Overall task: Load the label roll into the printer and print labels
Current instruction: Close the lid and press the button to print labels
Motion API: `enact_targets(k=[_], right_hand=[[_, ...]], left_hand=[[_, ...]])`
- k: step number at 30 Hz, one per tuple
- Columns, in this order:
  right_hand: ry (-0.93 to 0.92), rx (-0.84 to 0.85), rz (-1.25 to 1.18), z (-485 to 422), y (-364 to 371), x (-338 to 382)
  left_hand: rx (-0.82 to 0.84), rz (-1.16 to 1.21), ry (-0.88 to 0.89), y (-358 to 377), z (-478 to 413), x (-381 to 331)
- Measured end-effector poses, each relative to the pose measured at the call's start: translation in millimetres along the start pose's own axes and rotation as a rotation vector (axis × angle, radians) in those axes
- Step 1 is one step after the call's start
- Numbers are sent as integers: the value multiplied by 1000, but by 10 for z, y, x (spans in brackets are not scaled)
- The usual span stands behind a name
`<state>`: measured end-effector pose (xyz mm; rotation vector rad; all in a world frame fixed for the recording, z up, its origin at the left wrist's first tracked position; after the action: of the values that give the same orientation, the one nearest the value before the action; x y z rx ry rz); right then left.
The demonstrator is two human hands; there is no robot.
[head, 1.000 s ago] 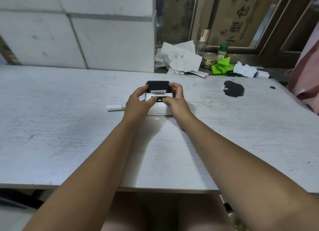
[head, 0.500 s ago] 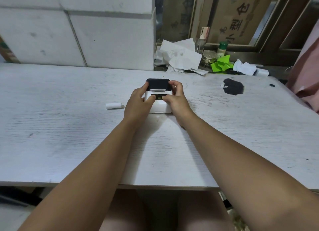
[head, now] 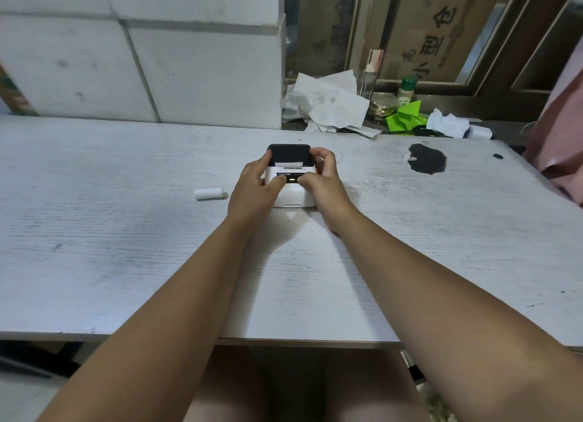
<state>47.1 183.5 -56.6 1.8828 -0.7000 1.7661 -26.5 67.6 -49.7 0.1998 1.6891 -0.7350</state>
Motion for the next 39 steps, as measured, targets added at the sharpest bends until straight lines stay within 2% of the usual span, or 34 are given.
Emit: enact_targets(k=[39], right_hand=[[-9,-36,64,10,-34,-12]], left_hand=[[14,1,35,-22,5,33]])
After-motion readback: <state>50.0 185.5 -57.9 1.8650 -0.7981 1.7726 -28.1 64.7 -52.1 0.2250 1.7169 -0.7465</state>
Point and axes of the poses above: each hand's wrist, its own z-axis away from the middle knuckle, its own y-axis out of the palm, x = y × z, the point moved 7 cm from there along -z, towards the middle knuckle, and after that the axes turned 1 degree about -y, right-handed, at the moved point
